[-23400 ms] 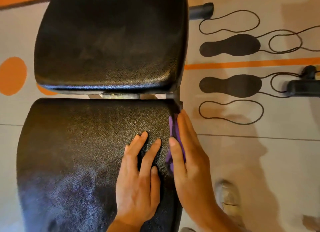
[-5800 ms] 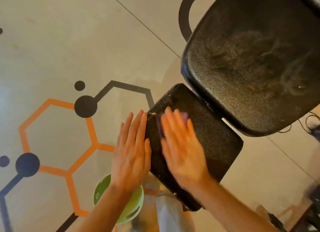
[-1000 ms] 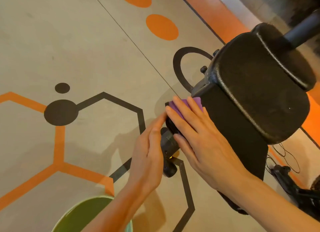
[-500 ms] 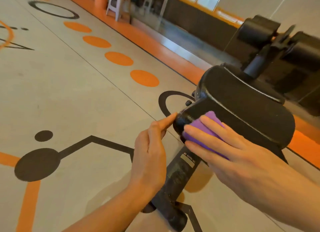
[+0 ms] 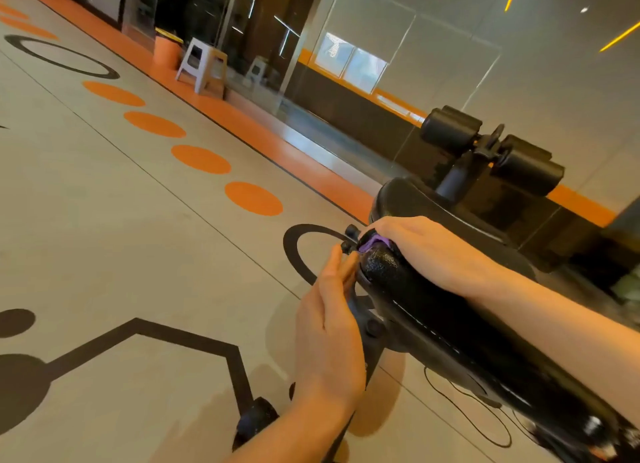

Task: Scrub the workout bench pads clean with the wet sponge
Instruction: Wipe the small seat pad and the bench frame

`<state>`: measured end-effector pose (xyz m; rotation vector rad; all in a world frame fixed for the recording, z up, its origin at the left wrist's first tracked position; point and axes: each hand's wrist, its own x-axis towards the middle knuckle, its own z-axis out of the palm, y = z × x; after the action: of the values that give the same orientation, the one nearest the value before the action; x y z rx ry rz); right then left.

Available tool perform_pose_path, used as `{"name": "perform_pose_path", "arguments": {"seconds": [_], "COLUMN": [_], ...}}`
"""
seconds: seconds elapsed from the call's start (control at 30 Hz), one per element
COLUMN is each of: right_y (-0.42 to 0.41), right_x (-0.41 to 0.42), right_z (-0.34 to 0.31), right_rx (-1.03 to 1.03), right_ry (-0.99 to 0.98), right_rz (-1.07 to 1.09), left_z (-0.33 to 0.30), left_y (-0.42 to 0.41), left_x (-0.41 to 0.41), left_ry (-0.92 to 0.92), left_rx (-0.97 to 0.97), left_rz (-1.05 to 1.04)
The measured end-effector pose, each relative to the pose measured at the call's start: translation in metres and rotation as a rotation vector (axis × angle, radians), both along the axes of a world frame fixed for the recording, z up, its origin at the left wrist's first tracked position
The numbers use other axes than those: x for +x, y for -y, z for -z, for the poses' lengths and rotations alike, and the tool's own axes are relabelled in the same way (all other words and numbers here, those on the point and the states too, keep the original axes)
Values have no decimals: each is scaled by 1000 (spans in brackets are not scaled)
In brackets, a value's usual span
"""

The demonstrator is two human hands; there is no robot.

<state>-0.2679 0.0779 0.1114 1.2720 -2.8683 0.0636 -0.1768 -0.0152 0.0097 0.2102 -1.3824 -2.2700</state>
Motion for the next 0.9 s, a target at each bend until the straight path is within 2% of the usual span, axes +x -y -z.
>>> {"name": "perform_pose_path", "arguments": {"seconds": [0.1,0.3,0.37,0.47,0.57,0.67,0.8,0.9], "right_y": [8,6,4,3,-6,-27,-115,-105], "right_x": [25,-5,14,56,58,63,81,83], "right_z": [0,-9,-5,6,20,30,46,49], "right_rx": [-148,79,82,68,320,444,512,458], "right_ry": [118,121,32,-165,-628,-661,-798,-843], "right_rz": [34,74,-32,-67,-164,-110,-168,-128], "left_z": [-4,8,8,7,7,11,12,17], "left_y": [5,10,10,9,8,5,-1,-4], "left_x": [-1,-8,-8,-9,-11,-15,-12,-14], "left_ry": [15,-19,-34,-72,-153,-252,-339,-375], "left_rx": [64,81,79,35,-104,-228,-498,-651], "left_rz": [33,90,108,114,73,21,-36,-76]}}
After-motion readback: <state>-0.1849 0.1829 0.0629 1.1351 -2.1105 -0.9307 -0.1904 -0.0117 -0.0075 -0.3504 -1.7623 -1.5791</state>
